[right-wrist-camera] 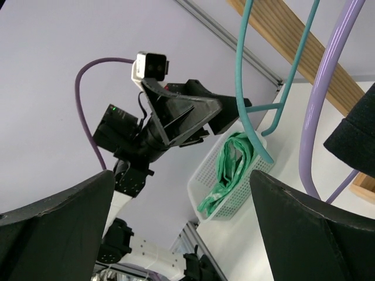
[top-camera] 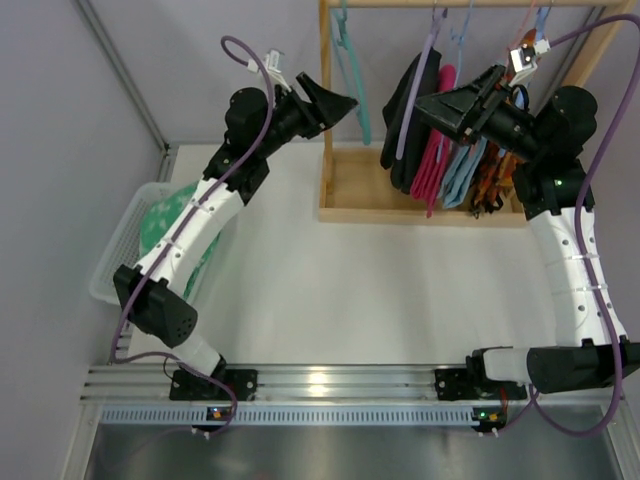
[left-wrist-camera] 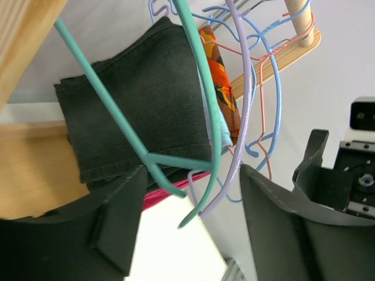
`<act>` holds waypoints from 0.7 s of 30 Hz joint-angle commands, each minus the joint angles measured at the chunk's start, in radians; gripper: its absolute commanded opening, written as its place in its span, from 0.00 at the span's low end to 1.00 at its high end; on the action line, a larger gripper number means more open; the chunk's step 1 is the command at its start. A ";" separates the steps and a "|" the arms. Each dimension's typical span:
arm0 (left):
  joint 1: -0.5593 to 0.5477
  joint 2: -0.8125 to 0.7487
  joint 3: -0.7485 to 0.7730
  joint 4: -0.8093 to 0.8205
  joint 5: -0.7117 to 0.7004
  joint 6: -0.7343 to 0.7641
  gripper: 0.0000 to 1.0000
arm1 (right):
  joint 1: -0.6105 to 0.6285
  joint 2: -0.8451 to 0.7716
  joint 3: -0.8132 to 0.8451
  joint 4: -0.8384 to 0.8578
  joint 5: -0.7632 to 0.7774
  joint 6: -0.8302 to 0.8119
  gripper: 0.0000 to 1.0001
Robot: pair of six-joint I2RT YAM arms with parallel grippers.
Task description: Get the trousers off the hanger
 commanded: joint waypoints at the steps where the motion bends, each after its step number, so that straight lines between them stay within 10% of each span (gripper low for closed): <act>1: 0.003 -0.132 -0.056 0.047 -0.033 0.109 0.72 | -0.018 -0.016 0.006 0.016 0.016 -0.026 0.99; 21: -0.101 0.058 0.261 0.072 0.118 0.409 0.76 | -0.078 -0.028 0.011 0.034 0.036 -0.023 0.99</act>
